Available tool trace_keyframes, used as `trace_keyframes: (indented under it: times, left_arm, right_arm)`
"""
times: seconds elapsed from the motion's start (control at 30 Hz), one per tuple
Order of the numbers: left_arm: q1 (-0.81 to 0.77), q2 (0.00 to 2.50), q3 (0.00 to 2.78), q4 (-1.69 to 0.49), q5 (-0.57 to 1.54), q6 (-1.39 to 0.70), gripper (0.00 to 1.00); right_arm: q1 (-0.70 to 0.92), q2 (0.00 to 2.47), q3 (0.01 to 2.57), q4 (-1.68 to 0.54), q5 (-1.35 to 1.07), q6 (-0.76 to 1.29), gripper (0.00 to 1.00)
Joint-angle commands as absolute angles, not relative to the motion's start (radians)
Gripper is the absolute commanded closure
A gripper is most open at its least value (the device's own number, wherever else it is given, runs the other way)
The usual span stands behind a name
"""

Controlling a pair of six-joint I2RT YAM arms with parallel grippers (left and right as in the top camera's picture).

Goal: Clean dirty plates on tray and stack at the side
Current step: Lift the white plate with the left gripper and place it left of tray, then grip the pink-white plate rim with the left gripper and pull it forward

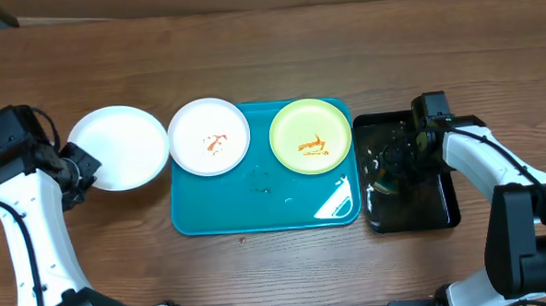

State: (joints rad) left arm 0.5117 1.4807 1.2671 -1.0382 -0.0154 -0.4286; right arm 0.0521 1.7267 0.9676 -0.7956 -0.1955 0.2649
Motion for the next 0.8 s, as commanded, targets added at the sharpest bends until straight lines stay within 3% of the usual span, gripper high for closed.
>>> trace_keyframes:
  times: [0.0,0.53,0.63,0.77]
  left_arm:
    - [0.549,1.542,1.285,-1.011,-0.037,-0.454,0.96]
    - [0.622,1.792,1.285,-0.987,-0.138,-0.452,0.96]
    - [0.622,1.817,1.285,-0.990,-0.138,-0.450,0.89]
    - [0.622,1.814,1.288,-0.998,-0.121,-0.448,0.72]
  right_arm:
    - [0.053,1.728,0.936,-0.805,-0.192,0.261,0.96]
    - [0.053,1.728,0.936,-0.818,-0.192,0.261,0.96]
    - [0.053,1.728,0.936,-0.824,-0.192,0.260,0.96]
    - [0.053,1.728,0.936,-0.822,-0.192,0.260,0.96]
